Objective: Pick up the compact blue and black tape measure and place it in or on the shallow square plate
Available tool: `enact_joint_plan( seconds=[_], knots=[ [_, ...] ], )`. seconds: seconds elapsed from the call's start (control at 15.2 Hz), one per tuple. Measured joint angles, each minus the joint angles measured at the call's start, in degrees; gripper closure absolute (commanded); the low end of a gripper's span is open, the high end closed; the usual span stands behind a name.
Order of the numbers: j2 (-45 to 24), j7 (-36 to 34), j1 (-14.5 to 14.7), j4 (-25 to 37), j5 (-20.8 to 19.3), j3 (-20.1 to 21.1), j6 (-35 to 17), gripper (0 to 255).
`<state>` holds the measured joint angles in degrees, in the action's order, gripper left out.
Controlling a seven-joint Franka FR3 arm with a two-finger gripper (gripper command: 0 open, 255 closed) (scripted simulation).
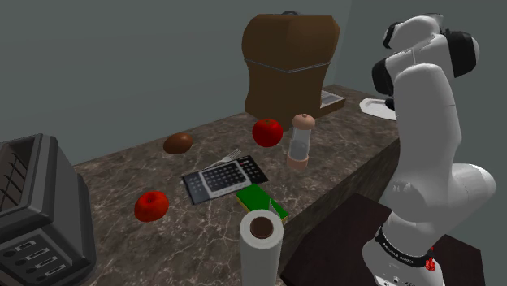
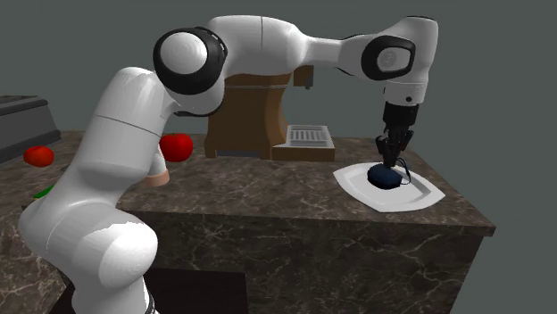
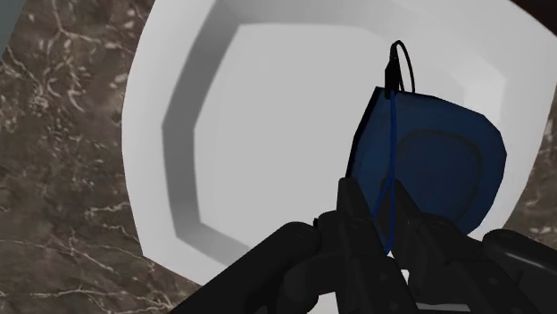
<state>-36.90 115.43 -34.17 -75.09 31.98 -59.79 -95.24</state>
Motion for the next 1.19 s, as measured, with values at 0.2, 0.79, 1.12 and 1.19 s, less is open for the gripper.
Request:
enact_joint_plan(
  seconds=[0.2, 0.79, 1.12, 1.19],
  knots=[
    [-0.33, 0.42, 0.53, -1.97, 0.34, 0.17, -1.94, 255],
    [-0.51, 0.81, 1.12, -3.89, 0.60, 0.27, -3.73, 0],
    [-0.51, 0.81, 1.12, -3.88, 0.60, 0.26, -3.73, 0],
    [-0.51, 0.81, 1.12, -3.88, 0.60, 0.26, -3.73, 0]
  ],
)
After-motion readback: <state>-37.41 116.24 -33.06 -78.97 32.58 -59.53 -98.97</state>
